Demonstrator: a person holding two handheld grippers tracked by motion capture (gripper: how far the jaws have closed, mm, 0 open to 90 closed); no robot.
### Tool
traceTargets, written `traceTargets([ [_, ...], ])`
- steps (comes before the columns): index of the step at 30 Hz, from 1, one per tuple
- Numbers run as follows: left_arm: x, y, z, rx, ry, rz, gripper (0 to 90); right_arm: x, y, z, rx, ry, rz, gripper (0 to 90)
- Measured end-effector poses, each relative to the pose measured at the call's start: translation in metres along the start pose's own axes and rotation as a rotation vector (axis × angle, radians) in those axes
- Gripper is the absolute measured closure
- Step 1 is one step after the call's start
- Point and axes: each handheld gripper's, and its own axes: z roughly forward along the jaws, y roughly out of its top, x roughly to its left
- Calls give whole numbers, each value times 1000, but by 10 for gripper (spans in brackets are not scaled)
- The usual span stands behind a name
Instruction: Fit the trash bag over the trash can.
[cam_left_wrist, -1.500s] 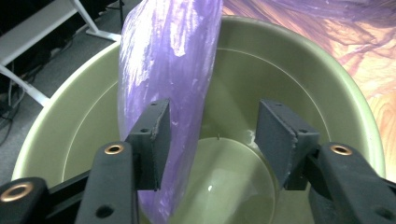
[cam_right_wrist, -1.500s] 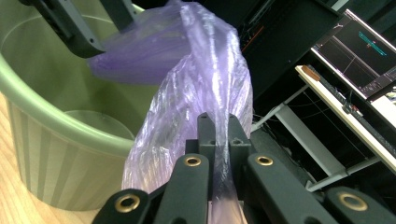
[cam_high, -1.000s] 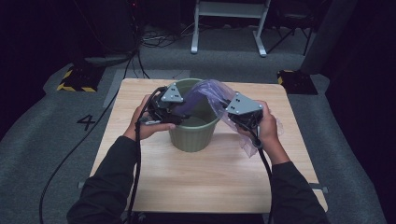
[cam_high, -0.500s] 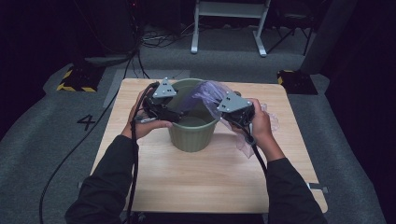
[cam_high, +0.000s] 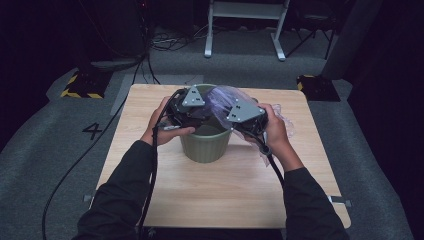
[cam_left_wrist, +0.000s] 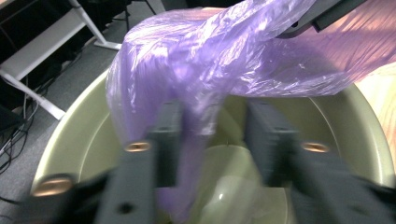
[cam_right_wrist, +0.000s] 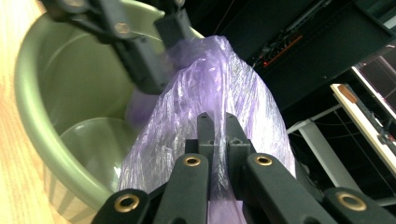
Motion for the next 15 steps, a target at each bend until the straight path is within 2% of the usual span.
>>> traceTargets([
  [4,2,-4,-1,2,-3,1,881,0,0,0,-9,7,10,855],
  [8,5,-7,0,22,2,-7,899,-1,-2,-3,-20,19,29,824],
  [11,6,-8,0,31,5,-2,899,-1,-3,-4,-17,11,45,774],
  [13,6,-8,0,42,12,0,900,-2,-5,-5,-13,12,59,690],
  [15,7,-9,1,53,18,5,900,-3,-5,-6,1,7,74,553],
])
